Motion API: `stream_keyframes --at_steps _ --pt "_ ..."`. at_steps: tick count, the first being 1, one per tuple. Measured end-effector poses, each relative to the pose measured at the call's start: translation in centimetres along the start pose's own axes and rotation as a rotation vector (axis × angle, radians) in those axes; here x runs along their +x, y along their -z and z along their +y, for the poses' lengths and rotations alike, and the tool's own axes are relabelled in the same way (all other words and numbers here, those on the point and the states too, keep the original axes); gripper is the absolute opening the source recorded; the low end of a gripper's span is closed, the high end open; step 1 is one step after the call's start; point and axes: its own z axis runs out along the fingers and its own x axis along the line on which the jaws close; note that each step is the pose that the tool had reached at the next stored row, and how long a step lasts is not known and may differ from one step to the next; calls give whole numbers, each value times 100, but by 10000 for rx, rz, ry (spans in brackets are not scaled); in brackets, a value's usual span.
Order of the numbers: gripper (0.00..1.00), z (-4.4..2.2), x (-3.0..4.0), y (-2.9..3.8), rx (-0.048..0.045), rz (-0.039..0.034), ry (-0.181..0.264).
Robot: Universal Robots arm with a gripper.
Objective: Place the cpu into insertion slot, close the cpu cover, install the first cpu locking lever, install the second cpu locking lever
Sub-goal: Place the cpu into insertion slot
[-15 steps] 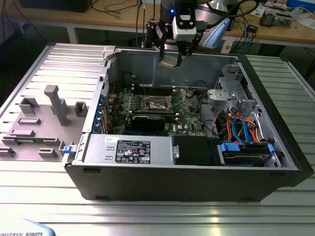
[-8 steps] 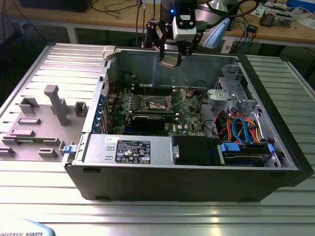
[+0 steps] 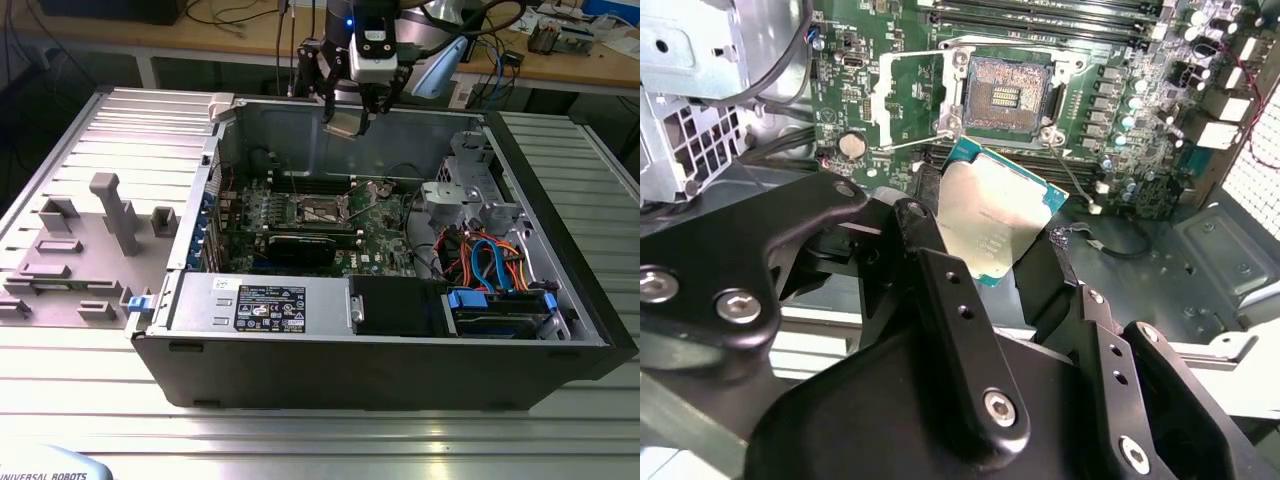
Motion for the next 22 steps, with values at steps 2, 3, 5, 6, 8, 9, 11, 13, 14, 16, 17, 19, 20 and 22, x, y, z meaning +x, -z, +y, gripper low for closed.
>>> stream_keyframes --at_steps 2,3,5,6,8,9,11,13,14,16,17,19,20,22 --pt "54 0 0 0 -4 -19 -211" --pt "54 0 0 0 -6 -27 -307" --pt "54 0 0 0 -11 -53 -604" --pt "54 0 0 0 -13 -64 -725" --pt "54 0 0 0 -19 -91 -1028" --pt "54 0 0 0 -20 -101 -1140" --pt "54 0 0 0 -24 -121 -1367" --pt "54 0 0 0 -26 -141 -1587" --pt "54 0 0 0 -28 -151 -1691" --pt "54 0 0 0 -31 -174 -1942" --pt "54 0 -1 0 -34 -187 -2084" --pt "54 0 -1 -1 -38 -217 -2412" --pt "54 0 -1 -1 -41 -230 -2563" --pt "54 1 -1 -1 -45 -254 -2829"
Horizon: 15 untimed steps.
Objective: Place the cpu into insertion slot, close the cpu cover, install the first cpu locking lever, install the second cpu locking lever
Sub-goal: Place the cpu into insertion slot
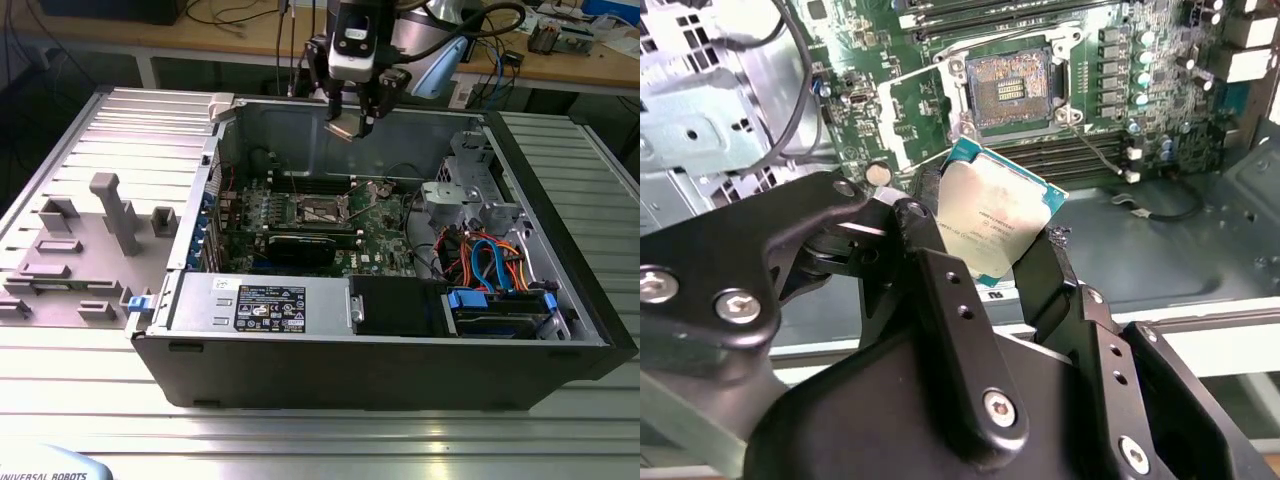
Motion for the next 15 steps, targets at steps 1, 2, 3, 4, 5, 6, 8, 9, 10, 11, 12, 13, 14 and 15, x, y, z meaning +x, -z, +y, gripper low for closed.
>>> stream_keyframes --at_steps 1,2,3,4,5,6,8,9,10,11,12,13,14,15 --pt "54 0 0 0 -1 -12 -127" --pt "54 0 0 0 -2 -20 -215" --pt "54 1 0 0 -6 -40 -436" --pt "54 1 0 -1 -8 -53 -580" --pt "54 1 0 -1 -11 -69 -757" --pt "54 1 0 -1 -13 -77 -851" --pt "54 1 -1 -1 -16 -94 -1043" --pt "54 1 -1 -1 -16 -95 -1064" --pt "54 1 -1 -1 -16 -96 -1065" --pt "54 1 0 -1 -16 -96 -1068" --pt "54 1 0 -1 -16 -96 -1070" --pt "54 1 0 -1 -16 -97 -1070" --pt "54 1 0 -1 -16 -96 -1070" --pt "54 1 0 -1 -16 -97 -1070"
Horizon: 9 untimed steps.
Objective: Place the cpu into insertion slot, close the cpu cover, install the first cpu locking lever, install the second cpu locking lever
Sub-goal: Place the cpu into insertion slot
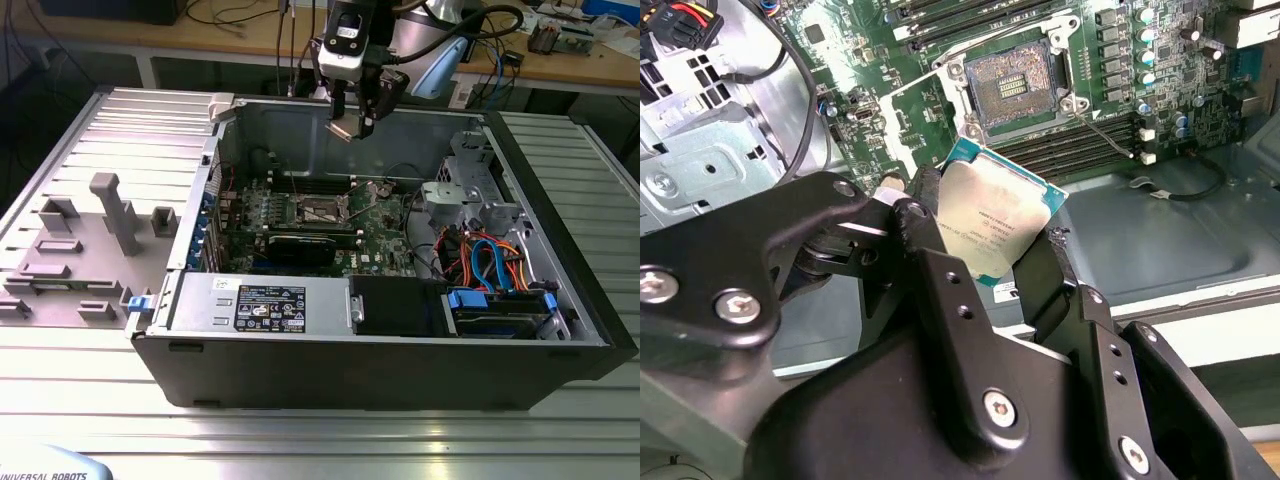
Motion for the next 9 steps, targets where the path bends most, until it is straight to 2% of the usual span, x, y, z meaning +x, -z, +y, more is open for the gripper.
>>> stream_keyframes --at_steps 9 --pt "54 0 0 0 -2 -5 -62"
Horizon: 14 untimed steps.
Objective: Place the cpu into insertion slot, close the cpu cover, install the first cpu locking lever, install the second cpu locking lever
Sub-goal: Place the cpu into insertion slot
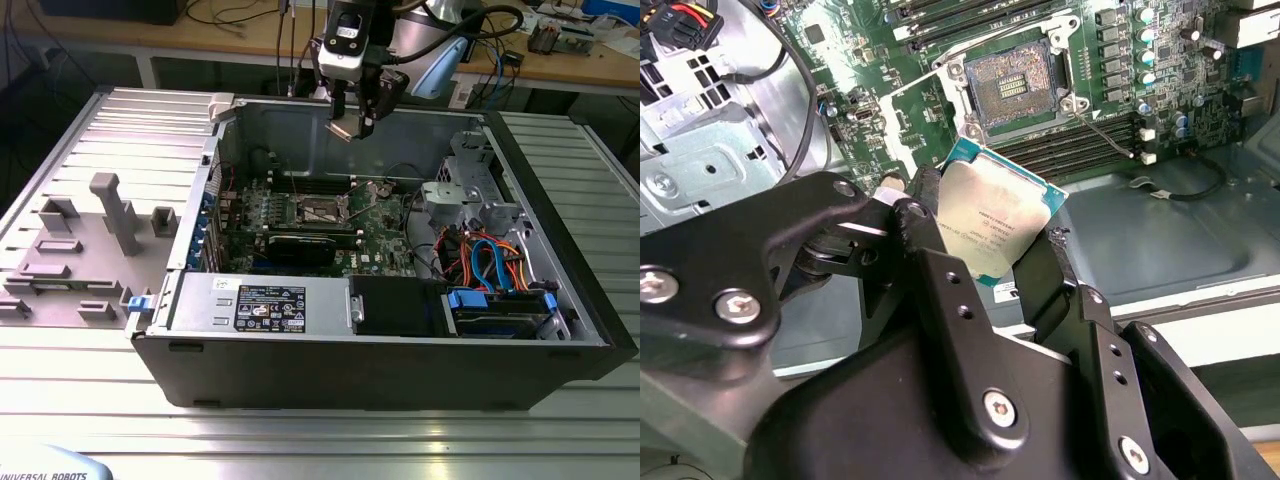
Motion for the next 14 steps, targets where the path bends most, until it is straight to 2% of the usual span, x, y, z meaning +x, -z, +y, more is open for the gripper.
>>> stream_keyframes --at_steps 7,14 --pt "54 0 1 -7 -13 -88 -964" --pt "54 0 0 -9 -16 -104 -1147"
